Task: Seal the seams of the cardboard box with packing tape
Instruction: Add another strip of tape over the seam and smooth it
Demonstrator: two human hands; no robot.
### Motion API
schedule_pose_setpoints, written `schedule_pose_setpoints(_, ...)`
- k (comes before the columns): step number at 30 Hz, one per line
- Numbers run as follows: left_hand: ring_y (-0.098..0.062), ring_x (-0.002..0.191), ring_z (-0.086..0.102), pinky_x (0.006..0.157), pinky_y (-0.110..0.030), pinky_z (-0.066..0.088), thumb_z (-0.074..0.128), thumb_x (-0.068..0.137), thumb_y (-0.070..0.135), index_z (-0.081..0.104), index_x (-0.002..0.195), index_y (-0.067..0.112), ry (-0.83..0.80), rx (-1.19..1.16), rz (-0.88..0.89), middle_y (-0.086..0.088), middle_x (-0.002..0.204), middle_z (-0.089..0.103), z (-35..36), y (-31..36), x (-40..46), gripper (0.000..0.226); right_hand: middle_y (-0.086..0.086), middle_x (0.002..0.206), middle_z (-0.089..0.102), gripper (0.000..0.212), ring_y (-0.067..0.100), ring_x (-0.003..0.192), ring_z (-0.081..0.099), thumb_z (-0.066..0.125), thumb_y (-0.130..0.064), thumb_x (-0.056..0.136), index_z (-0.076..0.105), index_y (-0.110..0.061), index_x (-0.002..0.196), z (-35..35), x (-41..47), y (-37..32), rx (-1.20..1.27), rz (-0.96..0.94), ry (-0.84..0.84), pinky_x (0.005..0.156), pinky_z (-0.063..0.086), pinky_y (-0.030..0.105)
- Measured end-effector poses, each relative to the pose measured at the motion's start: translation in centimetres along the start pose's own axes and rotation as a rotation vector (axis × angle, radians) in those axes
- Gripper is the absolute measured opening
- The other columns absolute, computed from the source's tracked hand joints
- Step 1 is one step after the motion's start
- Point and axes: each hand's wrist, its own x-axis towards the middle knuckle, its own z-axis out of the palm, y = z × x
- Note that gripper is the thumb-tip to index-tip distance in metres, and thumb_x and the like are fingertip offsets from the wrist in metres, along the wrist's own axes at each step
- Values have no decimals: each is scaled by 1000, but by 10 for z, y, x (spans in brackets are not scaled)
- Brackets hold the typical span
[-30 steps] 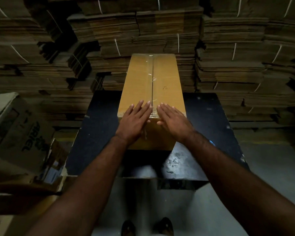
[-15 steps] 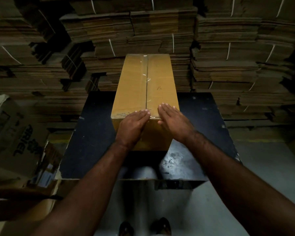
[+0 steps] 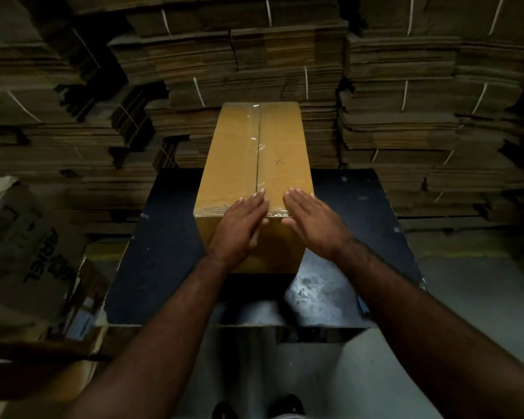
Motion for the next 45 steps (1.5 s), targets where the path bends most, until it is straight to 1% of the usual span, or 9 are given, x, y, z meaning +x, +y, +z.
schedule_pose_setpoints(4, -22, 139, 45, 113, -42, 33, 28, 103, 40, 50, 145, 12, -8, 108, -149, -7, 151, 48, 8, 15, 12, 55, 16, 156, 32, 80, 28, 146, 27, 3, -58, 99, 33, -4, 151, 4, 0, 2, 33, 48, 7, 117, 27, 48)
schedule_pose_setpoints(7, -26, 140, 44, 112, -44, 34, 45, 98, 25, 47, 147, 11, -29, 161, 12, -8, 151, 47, 12, 3, 8, 51, 17, 156, 33, 80, 29, 145, 29, 3, -58, 99, 33, -4, 151, 8, 2, 10, 22, 3, -17, 117, 28, 48)
schedule_pose_setpoints(10, -24, 147, 32, 118, -43, 28, 70, 83, 5, 38, 152, 13, -123, 158, 90, -5, 158, 36, 4, -10, 2, 77, 13, 161, 21, 70, 24, 149, 17, 20, -53, 101, 21, -9, 155, 4, 1, 16, -18, -56, -17, 121, 19, 44)
schedule_pose_setpoints(15, -23, 144, 37, 117, -42, 27, 35, 103, 40, 45, 148, 13, -73, 130, -25, -5, 154, 43, 5, 13, 13, 54, 14, 161, 19, 68, 24, 150, 14, 15, -50, 102, 20, -6, 155, 2, -4, 16, 12, -35, 63, 122, 13, 38)
schedule_pose_setpoints(19, -25, 142, 40, 116, -43, 29, 53, 100, 23, 45, 148, 12, -65, 141, 35, -7, 152, 45, 11, 14, 16, 50, 11, 164, 9, 60, 21, 151, 4, 24, -40, 106, 12, -9, 156, 11, -10, 21, -29, -22, 68, 122, 12, 41)
schedule_pose_setpoints(24, -24, 148, 28, 120, -36, 11, 76, 75, -4, 38, 151, 12, -166, 71, 53, -7, 158, 36, 1, 28, 19, 86, 12, 164, 9, 63, 23, 151, 3, 35, -30, 104, 11, -5, 156, 7, -24, 25, 83, -31, 134, 122, 11, 42)
schedule_pose_setpoints(29, -26, 141, 42, 118, -38, 24, 60, 96, 15, 50, 144, 9, -91, 5, 134, -10, 150, 48, 22, 57, 38, 49, 13, 160, 25, 74, 24, 149, 17, 45, -14, 83, 24, -1, 153, 11, -46, 23, 442, 285, 405, 121, 16, 34)
schedule_pose_setpoints(35, -24, 136, 49, 115, -42, 35, 46, 99, 28, 53, 142, 11, -29, 53, 129, -9, 146, 53, 38, 62, 37, 47, 15, 154, 38, 68, 26, 145, 30, 43, -7, 80, 37, 2, 148, 17, -53, 12, 523, 332, 500, 118, 25, 38)
schedule_pose_setpoints(45, -28, 130, 55, 112, -43, 38, 55, 89, 19, 61, 134, 9, 13, -41, 69, -12, 138, 60, 43, 63, 40, 46, 12, 151, 43, 65, 24, 141, 38, 24, -40, 98, 36, -3, 149, 34, -36, -20, 602, 446, 423, 118, 21, 38)
